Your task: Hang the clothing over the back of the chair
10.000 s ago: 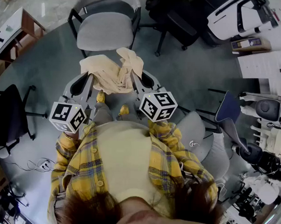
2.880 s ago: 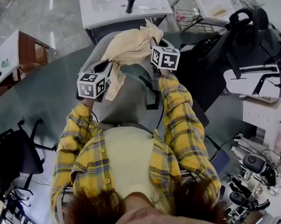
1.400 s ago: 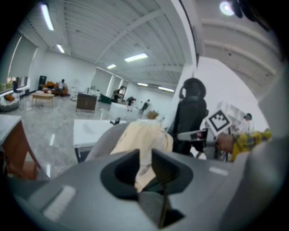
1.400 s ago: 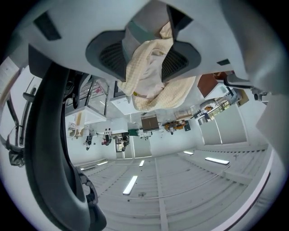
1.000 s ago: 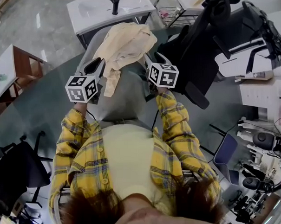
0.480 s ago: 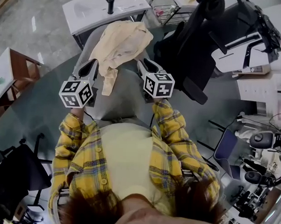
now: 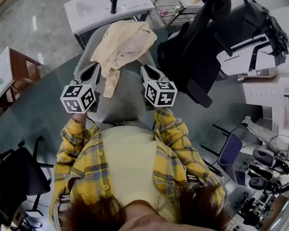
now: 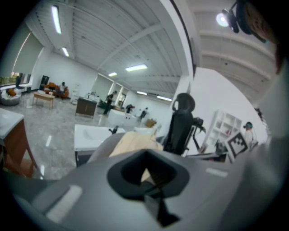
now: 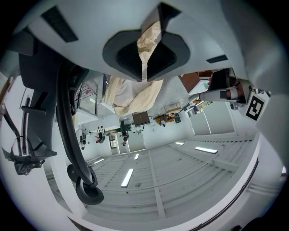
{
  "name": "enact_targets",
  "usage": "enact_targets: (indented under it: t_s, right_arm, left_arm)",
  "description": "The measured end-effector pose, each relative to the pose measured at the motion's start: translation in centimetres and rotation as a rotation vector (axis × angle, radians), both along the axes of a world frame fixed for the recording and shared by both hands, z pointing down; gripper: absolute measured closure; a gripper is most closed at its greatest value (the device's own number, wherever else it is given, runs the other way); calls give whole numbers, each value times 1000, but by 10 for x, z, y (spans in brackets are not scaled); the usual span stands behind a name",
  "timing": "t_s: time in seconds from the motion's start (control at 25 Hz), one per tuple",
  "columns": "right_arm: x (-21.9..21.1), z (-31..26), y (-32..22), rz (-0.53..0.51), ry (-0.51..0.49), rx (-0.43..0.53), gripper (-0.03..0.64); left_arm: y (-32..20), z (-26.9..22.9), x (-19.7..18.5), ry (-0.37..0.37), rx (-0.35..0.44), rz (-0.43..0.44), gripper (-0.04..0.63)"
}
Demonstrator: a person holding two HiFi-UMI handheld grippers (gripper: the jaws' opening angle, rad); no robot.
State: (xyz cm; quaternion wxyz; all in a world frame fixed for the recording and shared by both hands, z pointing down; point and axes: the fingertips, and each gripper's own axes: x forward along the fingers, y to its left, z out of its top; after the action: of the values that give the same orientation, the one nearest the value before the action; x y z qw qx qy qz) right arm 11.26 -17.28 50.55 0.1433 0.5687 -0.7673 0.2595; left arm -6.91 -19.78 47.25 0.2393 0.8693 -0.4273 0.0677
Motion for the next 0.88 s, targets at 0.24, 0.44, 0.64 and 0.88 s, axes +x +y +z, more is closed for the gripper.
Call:
enact_targets:
  t_s: [0.24, 0.44, 0.64, 0.88]
  right_arm:
    - [-3, 5, 6, 9, -10, -9, 594]
    - [-6, 10, 10, 8, -10, -29, 601]
    - [-8, 13, 12, -4, -9, -47, 603]
    - [-8, 11, 9, -4, -9, -44, 603]
  left_arm:
    - [5, 6, 0, -14, -21, -8, 589]
    - [9, 12, 0, -25, -39, -11, 589]
    - [11, 19, -1, -28, -62, -17, 588]
    - [13, 21, -4, -41, -71, -23, 588]
